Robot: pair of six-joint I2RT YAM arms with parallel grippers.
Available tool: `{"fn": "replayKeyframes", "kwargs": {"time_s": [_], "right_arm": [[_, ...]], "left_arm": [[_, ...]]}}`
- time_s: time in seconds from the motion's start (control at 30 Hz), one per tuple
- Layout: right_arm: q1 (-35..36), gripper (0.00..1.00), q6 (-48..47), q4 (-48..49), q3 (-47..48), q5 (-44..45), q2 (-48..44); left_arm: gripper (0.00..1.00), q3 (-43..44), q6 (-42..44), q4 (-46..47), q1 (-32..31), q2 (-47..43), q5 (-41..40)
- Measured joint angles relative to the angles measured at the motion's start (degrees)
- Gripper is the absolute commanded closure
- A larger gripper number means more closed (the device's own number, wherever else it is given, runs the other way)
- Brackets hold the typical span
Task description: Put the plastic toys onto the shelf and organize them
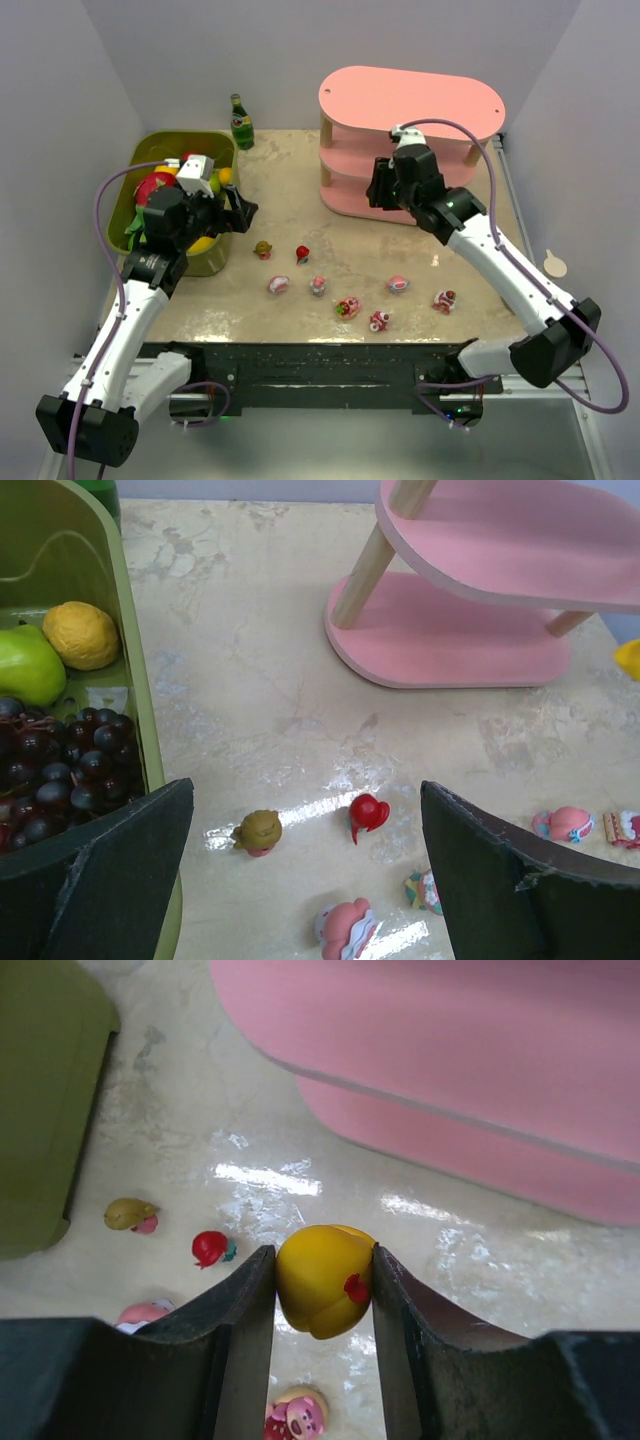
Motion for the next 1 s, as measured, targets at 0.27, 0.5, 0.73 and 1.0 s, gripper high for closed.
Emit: {"fn": "replayKeyframes", "kwargs": {"time_s": [0.27,0.5,0.73,1.0], "right_arm": [[0.0,1.00,1.1,-16.3,17.7,13.1,-0.4],[-3.8,1.00,0.4,-22.9,34.0,19.0,1.4],[-10.3,1.00,-0.7,-25.2,39.1,20.1,6.1],[-15.9,1.00,-1.7,-25.4,41.7,17.4,12.3]], "left_arm": [[0.00,0.0,0.0,0.0,0.0,0.5,0.7],[0.00,0.0,-0.1,0.0,0.0,0.7,1.2],[0.01,0.0,-0.1,0.0,0.0,0.6,1.2],[0.00,0.0,-0.1,0.0,0.0,0.6,1.2]]}}
